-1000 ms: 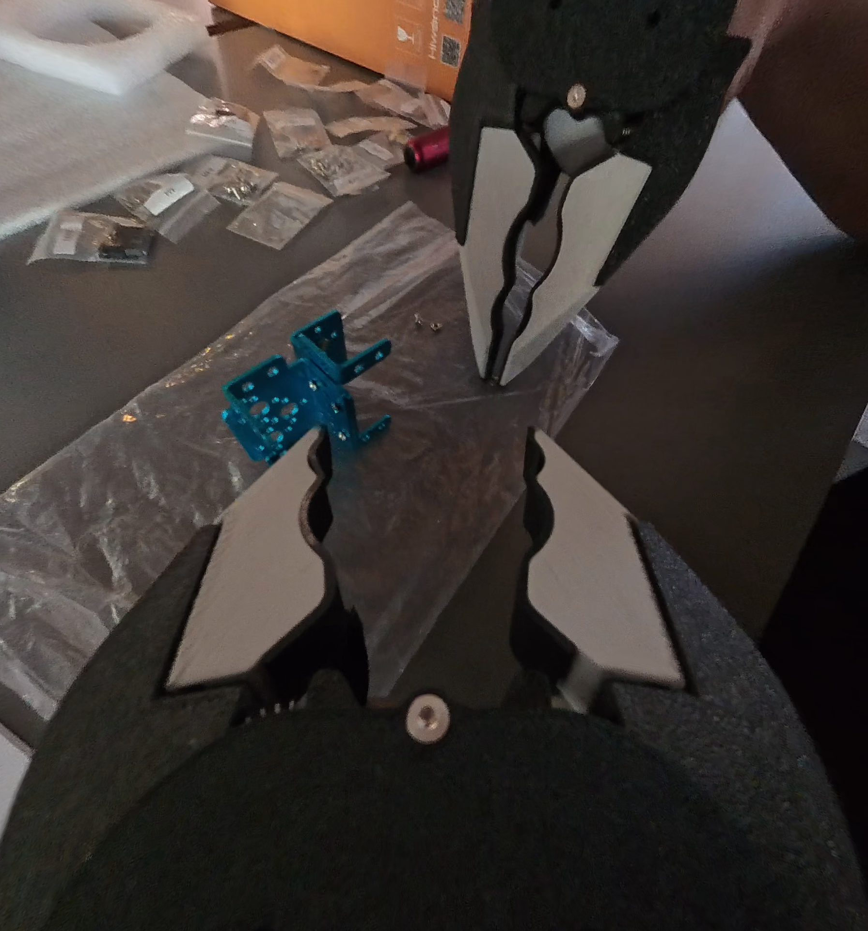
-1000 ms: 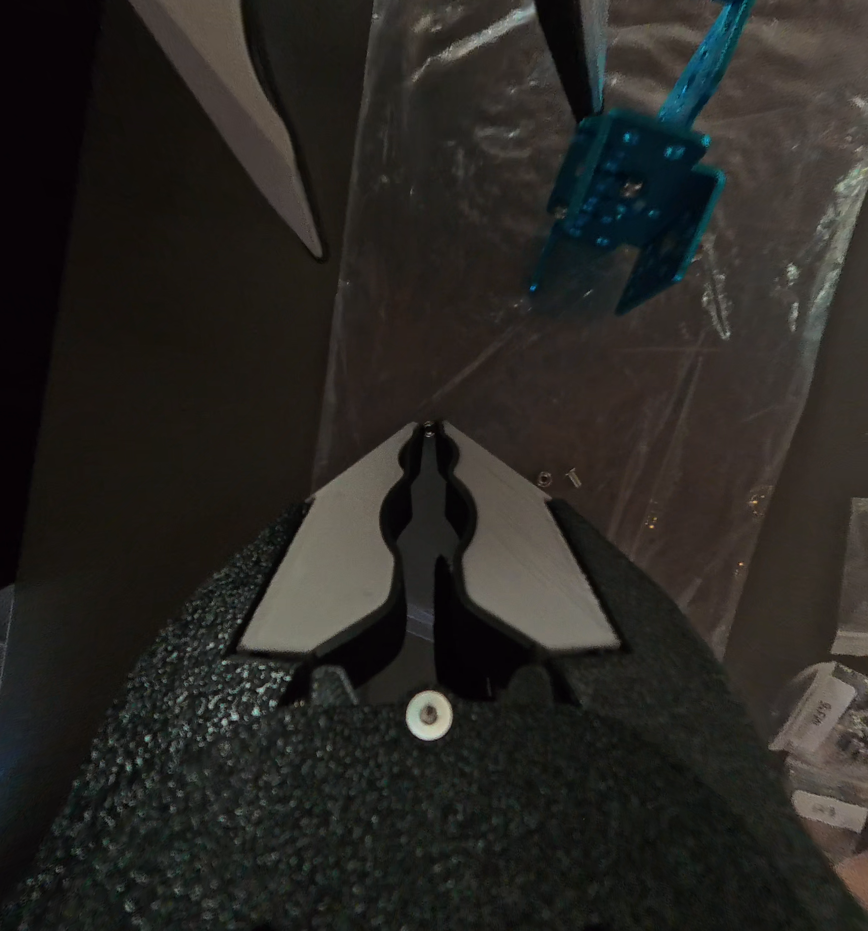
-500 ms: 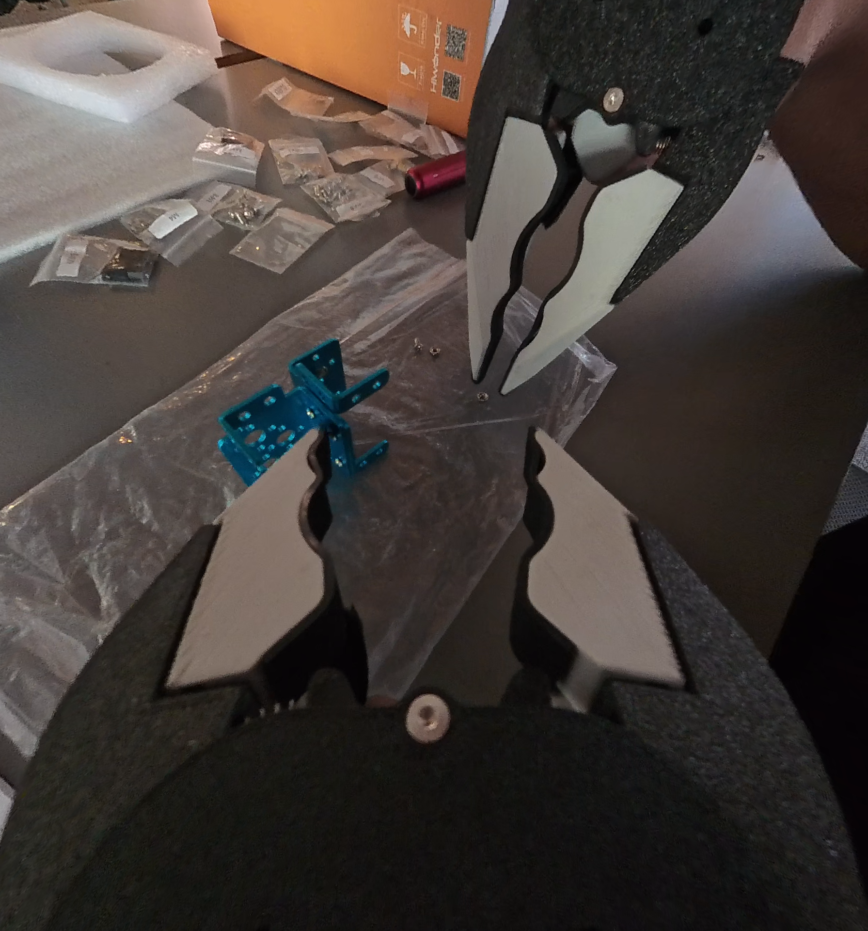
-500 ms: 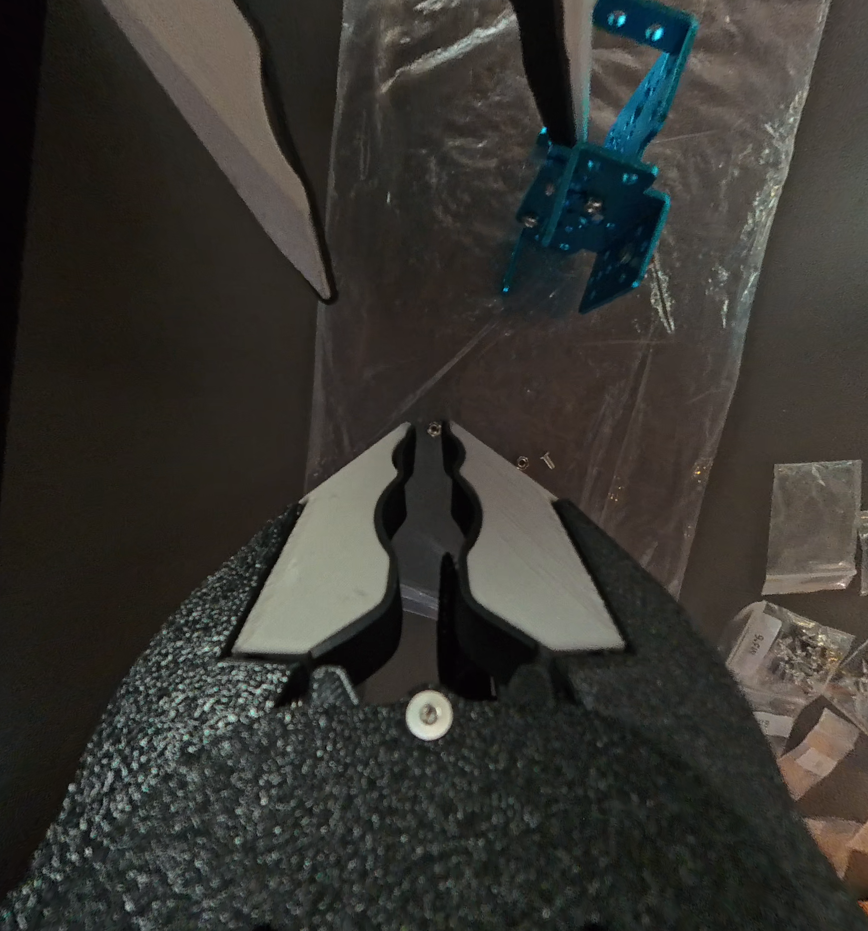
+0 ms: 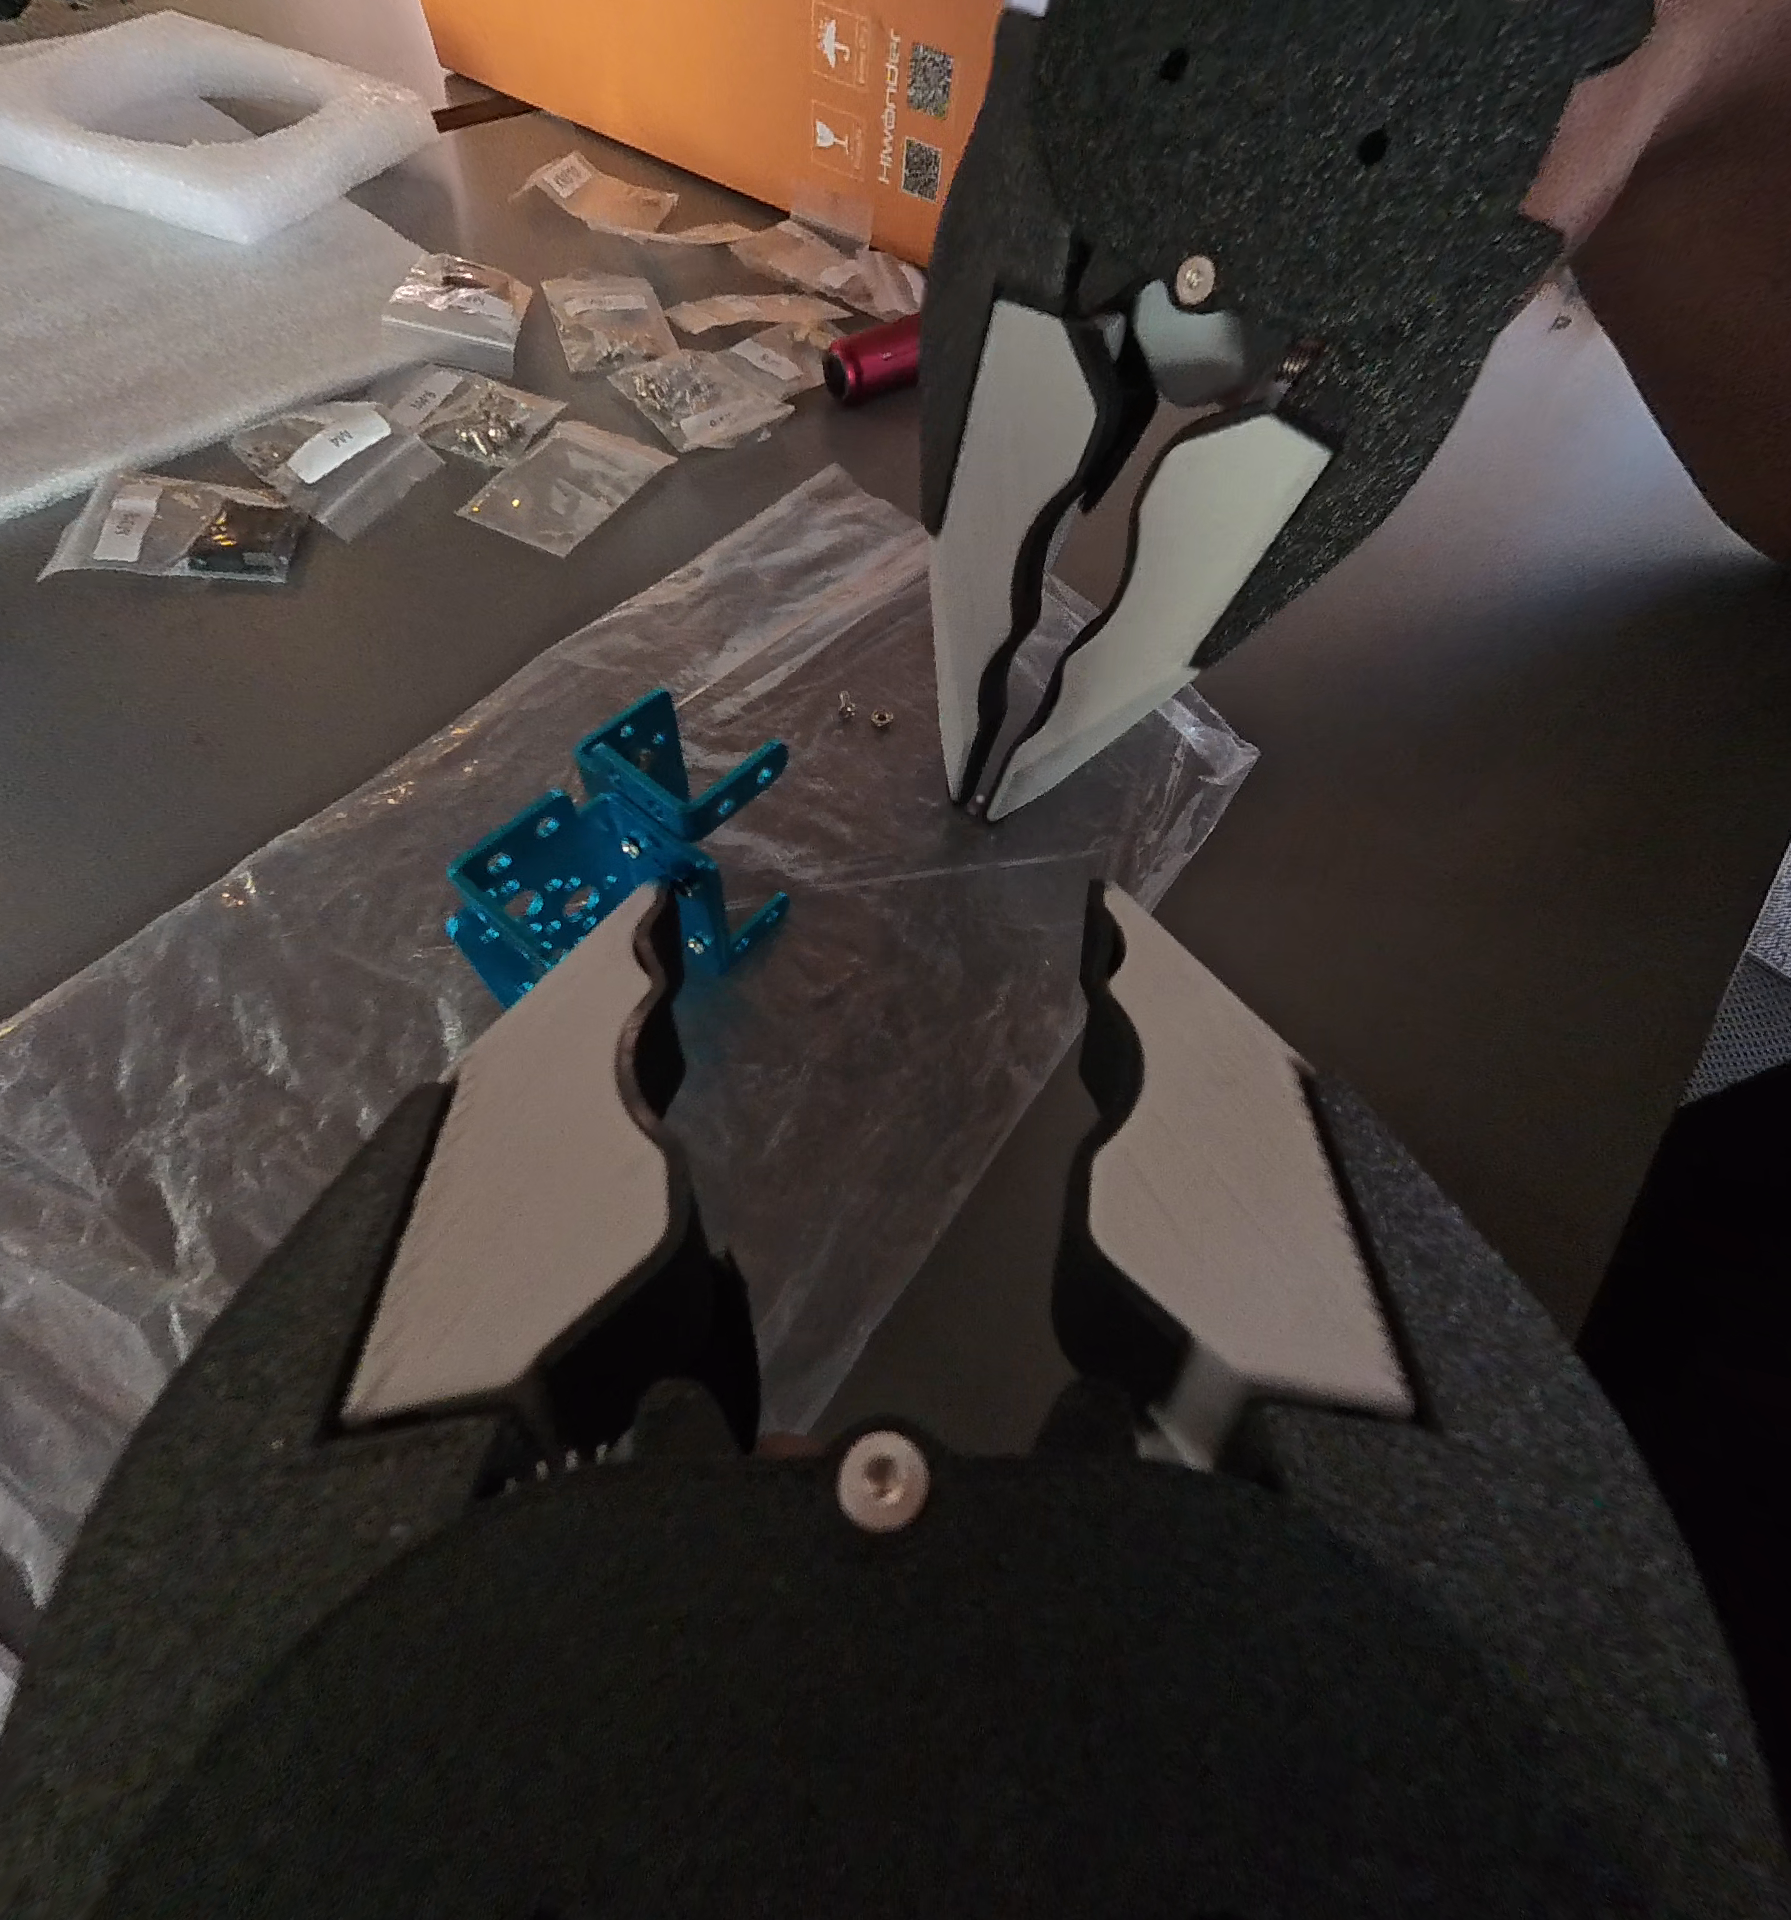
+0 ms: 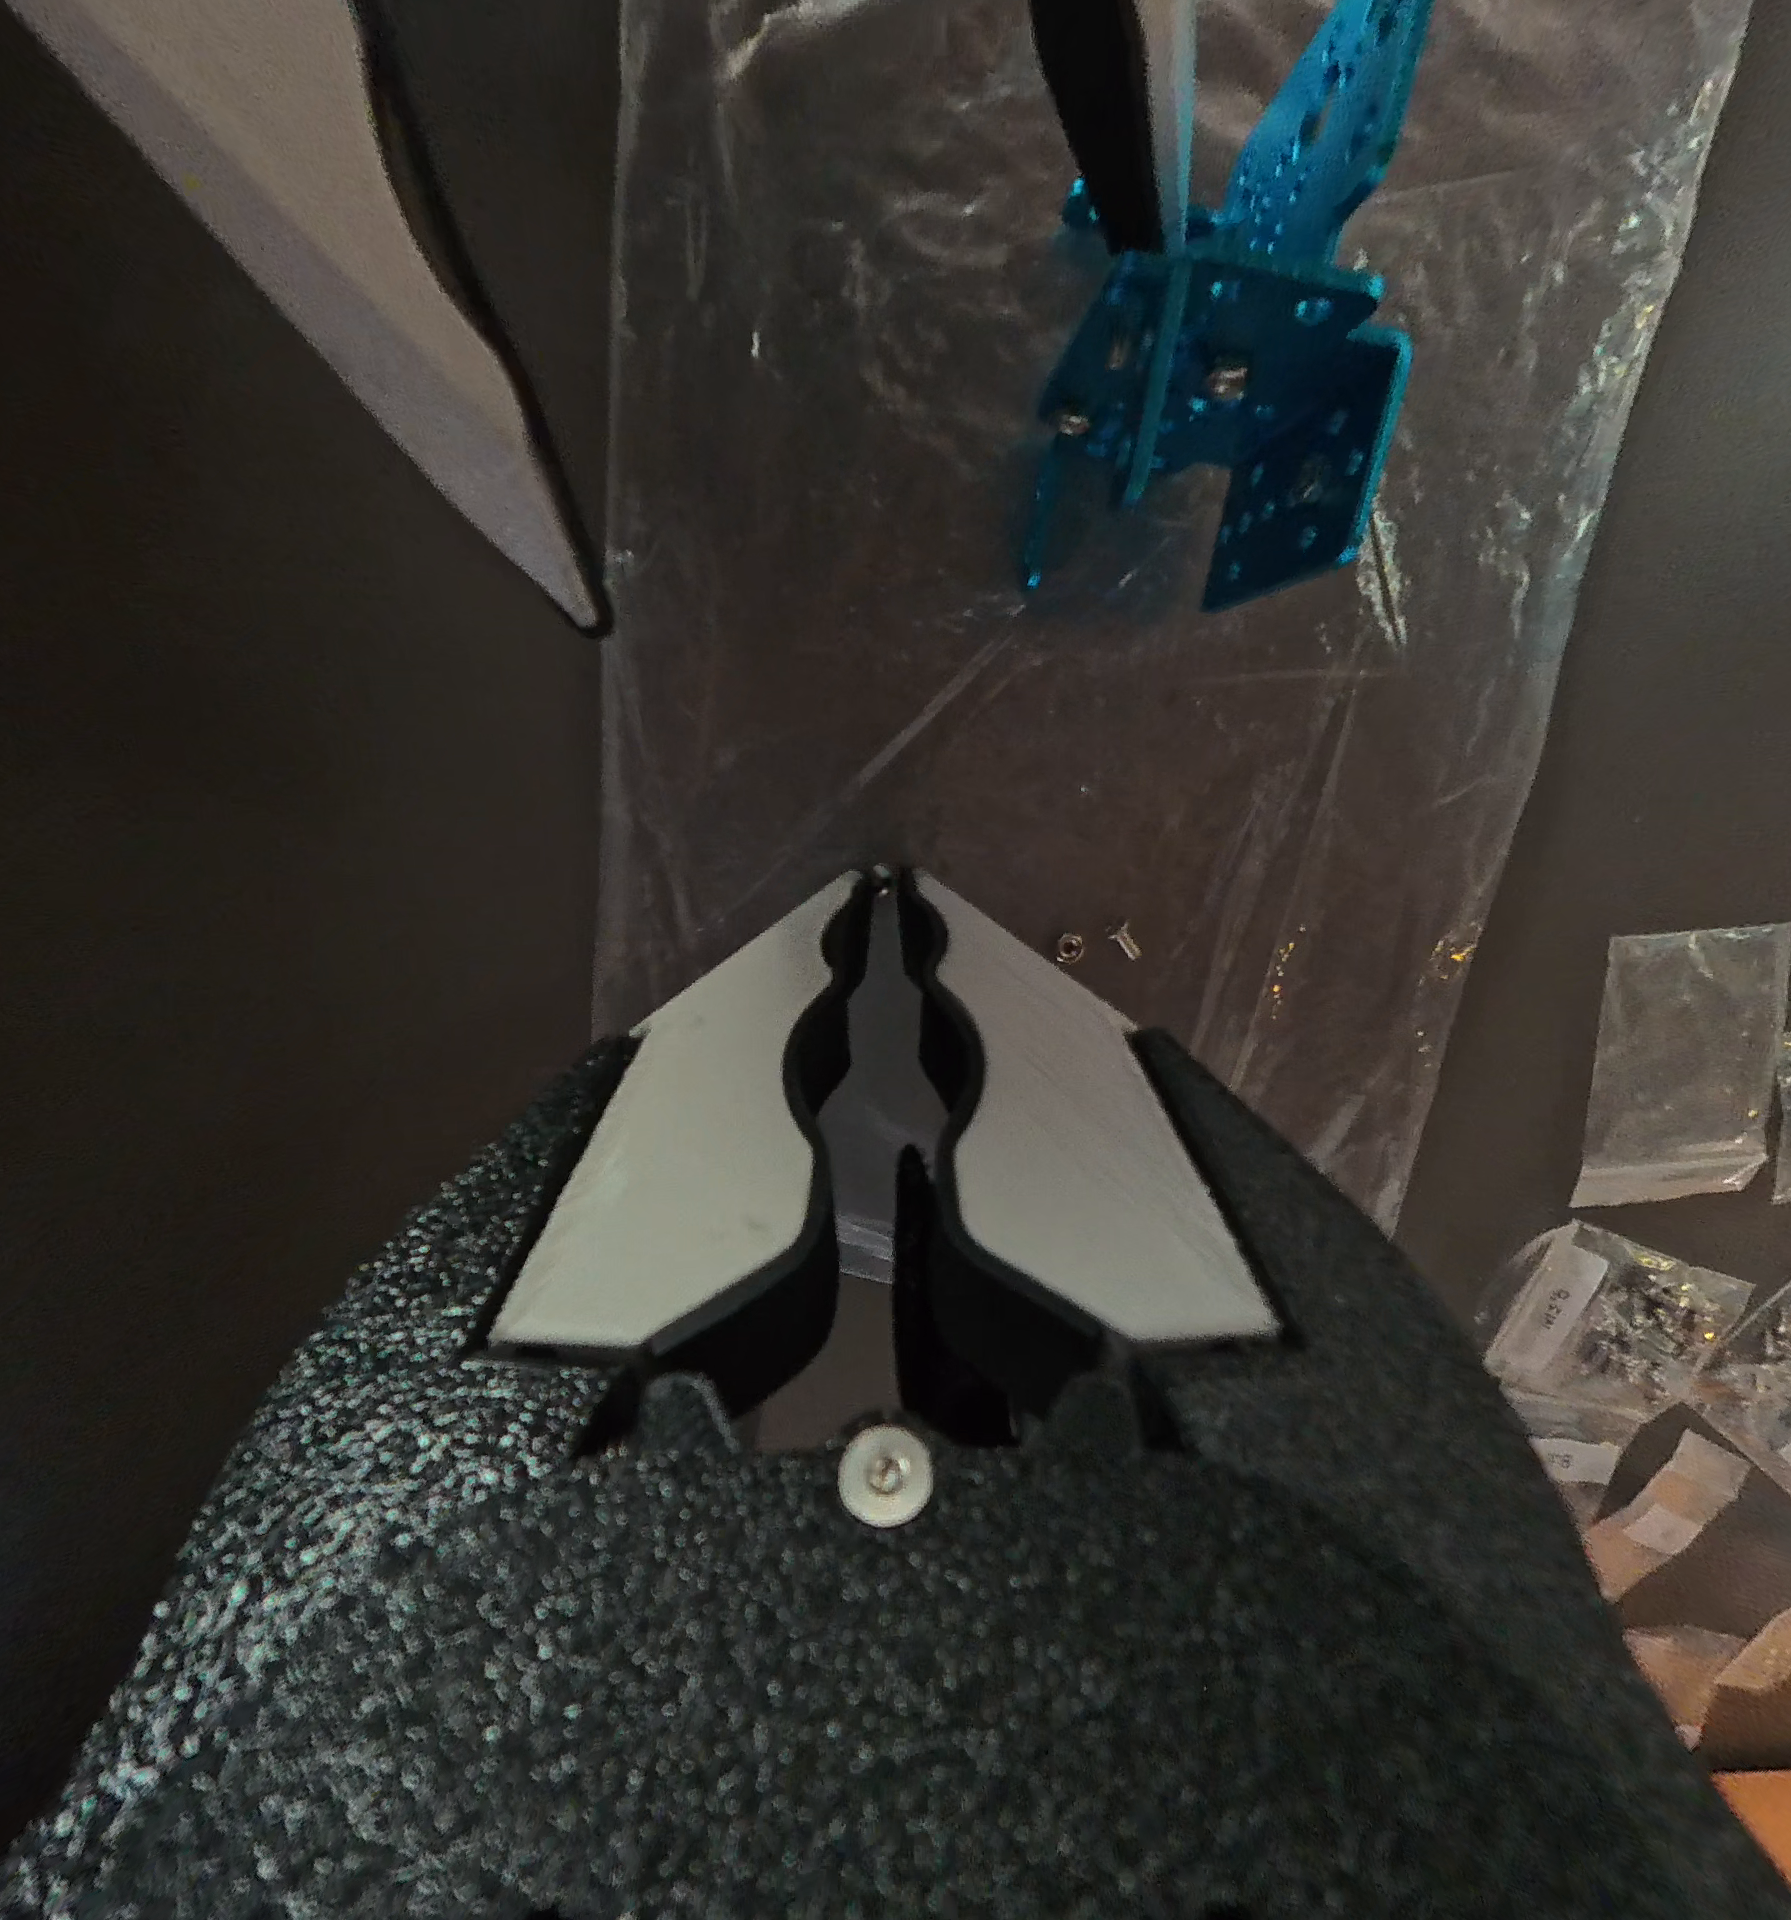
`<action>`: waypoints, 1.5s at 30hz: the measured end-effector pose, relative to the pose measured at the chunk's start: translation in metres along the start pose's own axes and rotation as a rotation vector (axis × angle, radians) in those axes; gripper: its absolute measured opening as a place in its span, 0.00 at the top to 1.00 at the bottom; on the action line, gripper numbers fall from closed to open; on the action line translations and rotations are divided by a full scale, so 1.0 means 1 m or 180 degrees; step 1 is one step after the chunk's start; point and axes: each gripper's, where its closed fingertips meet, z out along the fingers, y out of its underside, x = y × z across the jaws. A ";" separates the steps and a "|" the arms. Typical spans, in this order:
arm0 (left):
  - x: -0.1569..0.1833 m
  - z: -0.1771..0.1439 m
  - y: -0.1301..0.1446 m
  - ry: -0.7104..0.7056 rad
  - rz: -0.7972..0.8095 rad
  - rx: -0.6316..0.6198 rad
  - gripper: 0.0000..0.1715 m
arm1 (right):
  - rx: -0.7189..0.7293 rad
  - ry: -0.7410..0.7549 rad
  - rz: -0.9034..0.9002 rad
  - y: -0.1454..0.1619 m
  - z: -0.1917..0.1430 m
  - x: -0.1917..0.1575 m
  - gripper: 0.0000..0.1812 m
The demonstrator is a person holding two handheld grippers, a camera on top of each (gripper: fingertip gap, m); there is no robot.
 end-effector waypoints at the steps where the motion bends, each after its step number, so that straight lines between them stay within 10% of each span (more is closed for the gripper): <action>1: 0.000 0.000 0.000 -0.0004 0.0013 -0.0006 0.55 | -0.0015 -0.0029 0.0024 0.000 0.001 0.000 0.98; 45: 0.005 -0.003 0.003 0.0021 -0.0046 -0.0004 0.55 | -0.0143 -0.0192 0.0010 -0.006 0.003 -0.011 0.97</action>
